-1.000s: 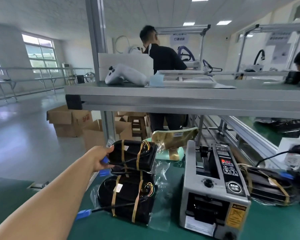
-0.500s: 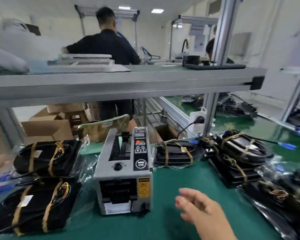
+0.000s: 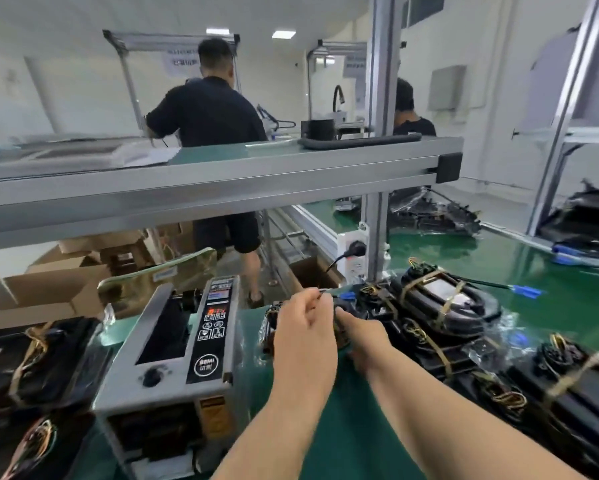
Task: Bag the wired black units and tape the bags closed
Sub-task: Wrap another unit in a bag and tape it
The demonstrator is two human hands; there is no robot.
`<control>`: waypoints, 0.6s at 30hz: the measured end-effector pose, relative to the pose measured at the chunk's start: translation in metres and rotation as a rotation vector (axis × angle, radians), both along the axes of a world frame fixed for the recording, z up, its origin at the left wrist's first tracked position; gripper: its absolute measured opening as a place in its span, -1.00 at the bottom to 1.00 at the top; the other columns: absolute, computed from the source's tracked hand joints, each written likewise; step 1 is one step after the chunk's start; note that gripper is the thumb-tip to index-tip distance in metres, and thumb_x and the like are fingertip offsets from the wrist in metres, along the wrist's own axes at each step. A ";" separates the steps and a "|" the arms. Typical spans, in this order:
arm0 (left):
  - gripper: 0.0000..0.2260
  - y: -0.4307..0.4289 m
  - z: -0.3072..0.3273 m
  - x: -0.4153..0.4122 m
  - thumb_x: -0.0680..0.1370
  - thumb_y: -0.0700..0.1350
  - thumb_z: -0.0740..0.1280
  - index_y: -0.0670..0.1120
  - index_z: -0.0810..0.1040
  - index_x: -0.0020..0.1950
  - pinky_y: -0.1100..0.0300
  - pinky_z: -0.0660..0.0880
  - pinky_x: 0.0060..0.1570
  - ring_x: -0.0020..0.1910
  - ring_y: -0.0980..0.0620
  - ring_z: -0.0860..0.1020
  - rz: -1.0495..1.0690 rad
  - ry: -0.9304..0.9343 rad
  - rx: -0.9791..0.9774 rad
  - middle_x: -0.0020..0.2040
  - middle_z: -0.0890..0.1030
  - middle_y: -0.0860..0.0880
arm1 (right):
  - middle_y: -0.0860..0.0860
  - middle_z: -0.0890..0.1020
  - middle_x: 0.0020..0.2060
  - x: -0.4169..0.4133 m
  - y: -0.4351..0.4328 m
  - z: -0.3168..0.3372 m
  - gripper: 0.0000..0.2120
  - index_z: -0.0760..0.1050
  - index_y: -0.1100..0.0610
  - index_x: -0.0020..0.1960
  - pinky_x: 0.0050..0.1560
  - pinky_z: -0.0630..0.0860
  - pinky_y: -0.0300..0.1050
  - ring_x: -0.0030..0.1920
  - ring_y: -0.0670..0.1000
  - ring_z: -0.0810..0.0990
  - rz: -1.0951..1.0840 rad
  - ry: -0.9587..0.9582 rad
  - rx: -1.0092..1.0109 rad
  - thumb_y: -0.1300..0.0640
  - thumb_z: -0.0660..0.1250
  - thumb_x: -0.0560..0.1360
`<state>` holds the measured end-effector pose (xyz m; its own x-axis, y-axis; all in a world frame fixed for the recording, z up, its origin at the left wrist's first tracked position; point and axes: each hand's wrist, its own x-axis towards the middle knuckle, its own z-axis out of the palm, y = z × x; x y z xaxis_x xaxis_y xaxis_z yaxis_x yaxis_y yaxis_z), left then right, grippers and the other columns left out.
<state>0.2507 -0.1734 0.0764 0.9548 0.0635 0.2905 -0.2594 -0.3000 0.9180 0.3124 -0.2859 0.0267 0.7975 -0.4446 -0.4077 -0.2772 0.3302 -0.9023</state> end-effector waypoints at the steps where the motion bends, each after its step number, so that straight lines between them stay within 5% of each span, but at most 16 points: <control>1: -0.70 -0.015 0.003 0.018 0.63 0.08 0.21 0.03 0.49 0.32 0.36 0.41 0.08 0.07 0.25 0.51 0.051 0.083 0.004 0.20 0.53 0.10 | 0.22 0.66 0.02 0.005 0.000 -0.001 -0.53 0.52 0.36 0.20 -0.33 0.44 -0.14 -0.14 0.13 0.63 -0.008 0.008 0.010 0.05 0.48 0.46; 3: -0.60 -0.028 0.001 0.056 0.63 0.06 0.21 -0.05 0.39 0.43 0.02 0.42 0.28 0.24 -0.02 0.48 0.186 0.230 -0.007 0.37 0.43 -0.07 | 0.19 0.62 0.07 0.015 -0.002 -0.002 -0.46 0.46 0.34 0.26 -0.33 0.46 -0.12 -0.12 0.11 0.60 -0.021 0.044 0.014 0.03 0.49 0.44; 6: -0.52 -0.030 -0.013 0.094 0.61 0.04 0.26 -0.07 0.30 0.49 -0.16 0.28 0.41 0.46 -0.19 0.28 0.398 0.354 0.174 0.50 0.26 -0.12 | 0.24 0.55 0.20 0.032 -0.003 -0.007 -0.29 0.34 0.34 0.34 0.05 0.61 0.10 0.14 0.23 0.58 -0.070 0.101 0.018 0.00 0.52 0.37; 9: -0.54 -0.021 -0.022 0.115 0.56 0.00 0.32 -0.08 0.35 0.42 -0.18 0.26 0.41 0.44 -0.21 0.29 0.497 0.413 0.264 0.45 0.28 -0.13 | 0.27 0.49 0.24 0.042 -0.002 -0.009 -0.22 0.20 0.35 0.34 0.17 0.57 0.16 0.19 0.26 0.56 -0.117 0.129 -0.012 0.00 0.53 0.36; 18: -0.61 -0.007 -0.037 0.116 0.58 -0.23 0.24 -0.11 0.35 0.42 -0.03 0.43 0.27 0.33 -0.22 0.42 0.406 0.517 0.349 0.39 0.40 -0.18 | 0.26 0.53 0.13 0.029 0.000 -0.006 -0.17 0.25 0.26 0.29 -0.01 0.65 0.21 0.02 0.27 0.61 -0.166 0.070 0.126 0.21 0.65 0.18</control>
